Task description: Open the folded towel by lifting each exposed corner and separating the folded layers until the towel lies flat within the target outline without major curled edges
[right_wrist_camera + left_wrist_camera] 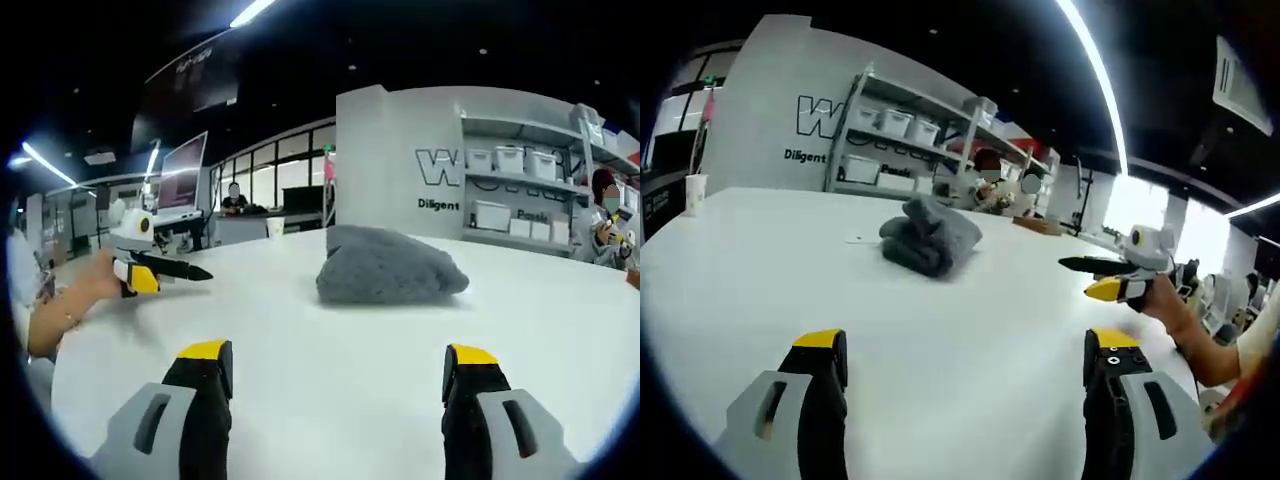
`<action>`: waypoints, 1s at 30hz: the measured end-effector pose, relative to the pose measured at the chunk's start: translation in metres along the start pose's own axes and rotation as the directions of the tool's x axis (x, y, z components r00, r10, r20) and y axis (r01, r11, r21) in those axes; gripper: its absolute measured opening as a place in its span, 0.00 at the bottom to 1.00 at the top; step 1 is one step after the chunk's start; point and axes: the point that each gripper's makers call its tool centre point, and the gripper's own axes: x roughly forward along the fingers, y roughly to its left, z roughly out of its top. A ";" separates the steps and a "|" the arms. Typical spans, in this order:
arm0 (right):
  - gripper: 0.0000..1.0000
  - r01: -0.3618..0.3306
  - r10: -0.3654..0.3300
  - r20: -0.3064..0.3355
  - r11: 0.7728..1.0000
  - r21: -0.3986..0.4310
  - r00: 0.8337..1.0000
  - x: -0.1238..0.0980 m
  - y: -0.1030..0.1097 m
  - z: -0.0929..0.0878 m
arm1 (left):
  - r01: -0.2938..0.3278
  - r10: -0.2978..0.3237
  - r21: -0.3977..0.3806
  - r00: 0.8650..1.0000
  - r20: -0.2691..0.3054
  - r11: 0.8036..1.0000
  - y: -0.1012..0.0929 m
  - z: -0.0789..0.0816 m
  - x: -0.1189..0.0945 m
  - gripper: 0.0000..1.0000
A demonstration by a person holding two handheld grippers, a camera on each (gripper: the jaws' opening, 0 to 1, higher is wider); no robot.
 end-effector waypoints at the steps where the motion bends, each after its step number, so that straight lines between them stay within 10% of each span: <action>1: 0.86 -0.001 0.001 -0.002 1.000 -0.001 1.000 0.000 0.001 0.000 | 0.001 -0.001 0.001 1.000 0.001 1.000 0.000 0.000 0.000 0.96; 30: 0.92 0.068 -0.069 0.007 0.997 0.039 0.998 0.001 -0.024 0.007 | 0.025 -0.025 -0.004 1.000 0.003 1.000 0.000 0.006 0.002 0.96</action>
